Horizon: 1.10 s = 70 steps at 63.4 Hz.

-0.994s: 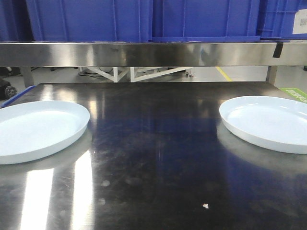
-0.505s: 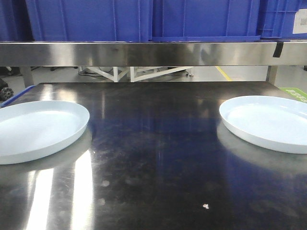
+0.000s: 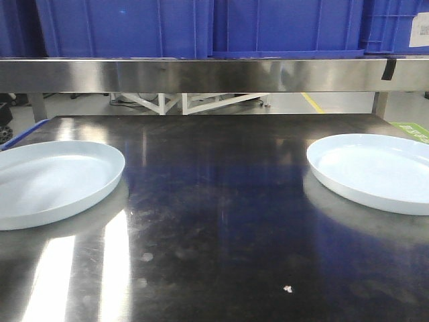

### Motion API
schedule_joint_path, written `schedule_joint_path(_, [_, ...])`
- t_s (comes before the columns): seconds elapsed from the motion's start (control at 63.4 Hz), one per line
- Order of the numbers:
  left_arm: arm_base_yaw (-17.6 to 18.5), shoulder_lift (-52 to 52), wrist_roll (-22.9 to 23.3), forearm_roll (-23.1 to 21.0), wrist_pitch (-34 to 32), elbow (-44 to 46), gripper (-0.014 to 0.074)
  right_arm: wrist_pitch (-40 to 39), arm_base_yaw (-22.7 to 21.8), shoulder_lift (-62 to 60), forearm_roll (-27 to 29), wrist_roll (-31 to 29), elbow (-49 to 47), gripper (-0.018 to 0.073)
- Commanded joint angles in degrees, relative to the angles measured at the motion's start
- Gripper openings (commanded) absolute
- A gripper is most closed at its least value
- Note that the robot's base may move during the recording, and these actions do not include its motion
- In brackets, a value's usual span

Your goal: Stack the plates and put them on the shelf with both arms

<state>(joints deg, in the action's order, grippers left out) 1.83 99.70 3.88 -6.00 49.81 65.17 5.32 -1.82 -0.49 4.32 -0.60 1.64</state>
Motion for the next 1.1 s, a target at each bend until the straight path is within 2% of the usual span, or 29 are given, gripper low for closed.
schedule_joint_path(0.0, [0.31,-2.28,0.33,-0.92,-1.05,1.70,0.0401,-5.32,0.13,-1.33,-0.62,-0.09,-0.92,0.0057])
schedule_joint_path(0.142, [0.31,-2.28,0.33,-0.92,-1.05,1.70,0.0279,-5.32,0.13,-1.33,-0.62,-0.09,-0.92,0.0057])
schedule_joint_path(0.316, [0.31,-2.28,0.33,-0.92,-0.49,1.70,0.0076,-5.32,0.13,-1.33,-0.62,-0.09,-0.92,0.0057])
schedule_joint_path(0.695, [0.31,-6.17,0.33,-2.20,0.05,2.40,0.0087,-5.32,0.13,-1.33,-0.62,-0.09,-0.92,0.0057])
schedule_joint_path(0.837, [0.90,-11.16,-2.75,-7.36,2.60,5.60,0.0087,-5.32,0.13,-1.33,-0.62,-0.09,-0.92,0.0057])
schedule_joint_path(0.947, [4.18,-14.62,-4.43,-9.85,6.55,8.93,0.0087,-5.32,0.13,-1.33,-0.62,-0.09,-0.92,0.0057])
schedule_joint_path(1.089, [12.84,-16.65,-5.48,-10.08,9.72,10.14,0.0087,-5.32,0.13,-1.33,-0.62,-0.09,-0.92,0.0057])
